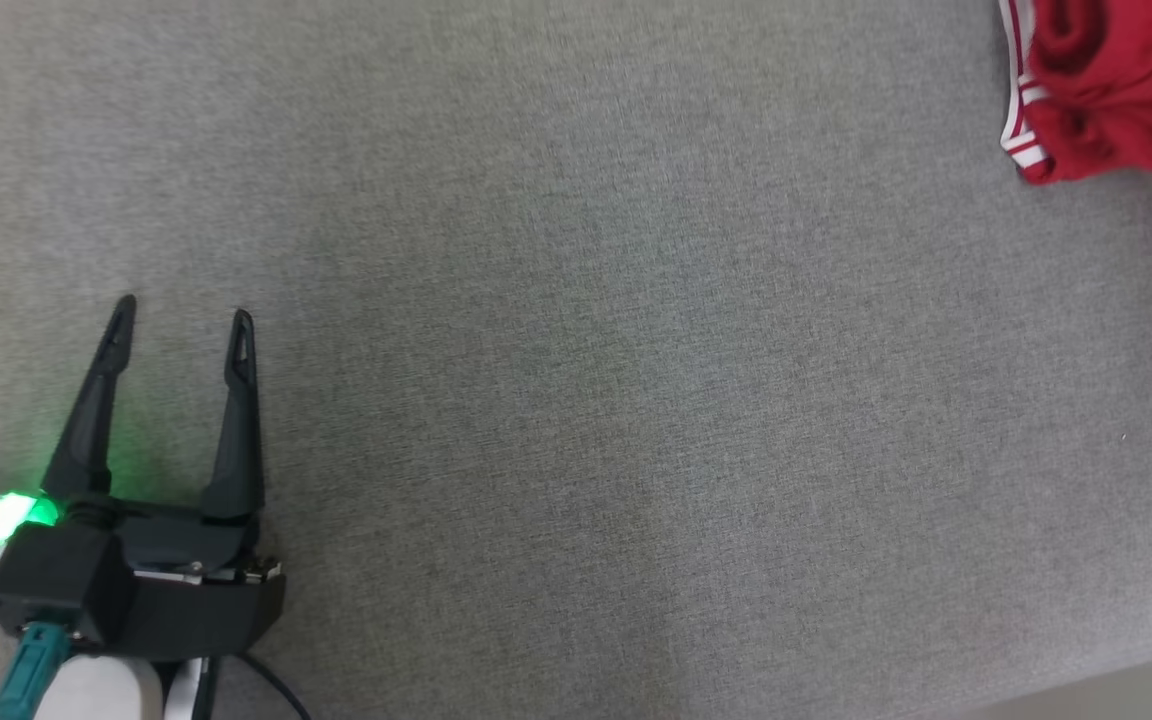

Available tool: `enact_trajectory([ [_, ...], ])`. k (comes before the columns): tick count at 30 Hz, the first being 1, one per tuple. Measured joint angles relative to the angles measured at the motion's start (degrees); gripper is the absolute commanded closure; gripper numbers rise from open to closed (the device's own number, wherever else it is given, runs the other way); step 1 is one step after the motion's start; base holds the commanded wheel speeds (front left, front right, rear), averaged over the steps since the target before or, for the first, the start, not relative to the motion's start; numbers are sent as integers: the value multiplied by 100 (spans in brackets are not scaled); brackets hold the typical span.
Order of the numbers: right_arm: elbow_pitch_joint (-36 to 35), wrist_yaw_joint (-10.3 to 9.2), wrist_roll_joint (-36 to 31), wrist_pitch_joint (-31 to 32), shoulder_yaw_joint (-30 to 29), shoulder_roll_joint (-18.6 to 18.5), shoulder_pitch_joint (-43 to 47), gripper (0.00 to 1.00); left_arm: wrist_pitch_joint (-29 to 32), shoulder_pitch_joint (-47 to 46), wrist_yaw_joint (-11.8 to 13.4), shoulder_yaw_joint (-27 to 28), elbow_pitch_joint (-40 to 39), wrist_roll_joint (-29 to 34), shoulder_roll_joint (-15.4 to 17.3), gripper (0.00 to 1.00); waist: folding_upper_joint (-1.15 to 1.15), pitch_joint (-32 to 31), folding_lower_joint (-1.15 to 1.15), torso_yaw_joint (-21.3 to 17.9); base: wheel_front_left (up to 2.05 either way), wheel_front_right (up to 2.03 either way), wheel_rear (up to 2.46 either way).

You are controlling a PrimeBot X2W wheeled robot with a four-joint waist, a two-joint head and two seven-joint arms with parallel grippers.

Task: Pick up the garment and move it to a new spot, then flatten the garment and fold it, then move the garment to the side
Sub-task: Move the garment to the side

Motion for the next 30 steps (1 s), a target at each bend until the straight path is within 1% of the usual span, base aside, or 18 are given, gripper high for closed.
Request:
enact_trajectory([
  [5, 447, 0, -163, -131, 55, 18, -273, 100, 76, 31, 22, 9, -201, -1, 73, 0, 0, 193, 0, -80, 0, 0, 0],
  [11, 1134, 0, -478, -330, -12, 37, -635, 100, 135, 37, 51, -8, -323, -1, 90, 0, -1, 283, -1, -34, 0, 0, 0],
  [12, 1134, 0, -478, -330, -12, 37, -635, 78, 135, 37, 51, -8, -323, -1, 90, 0, -1, 283, -1, -34, 0, 0, 0],
  [13, 1205, 0, -560, -457, -38, 40, -683, 0, 135, 41, 54, -11, -332, -1, 92, 0, 0, 290, 0, -22, 0, 0, 0],
  [15, 1448, 0, -668, -613, -100, 107, -831, 0, 134, 48, 75, -24, -346, -4, 93, 0, -1, 301, -1, 16, 0, 0, 0],
  [21, 1779, 0, -936, -965, -119, 236, -1044, 0, 110, 60, 127, -19, -283, -46, 96, 0, 0, 239, 0, 28, 0, 0, 0],
  [27, 1781, 0, -944, -1454, -322, 408, -1178, 0, 29, 99, 174, -33, -43, -153, 48, 0, 0, 12, 0, 49, 0, 0, 0],
  [30, 1610, 0, -949, -1592, -372, 528, -1116, 0, -32, 212, 202, -18, 103, -213, -9, 0, 0, -181, 0, 68, 0, 0, 0],
])
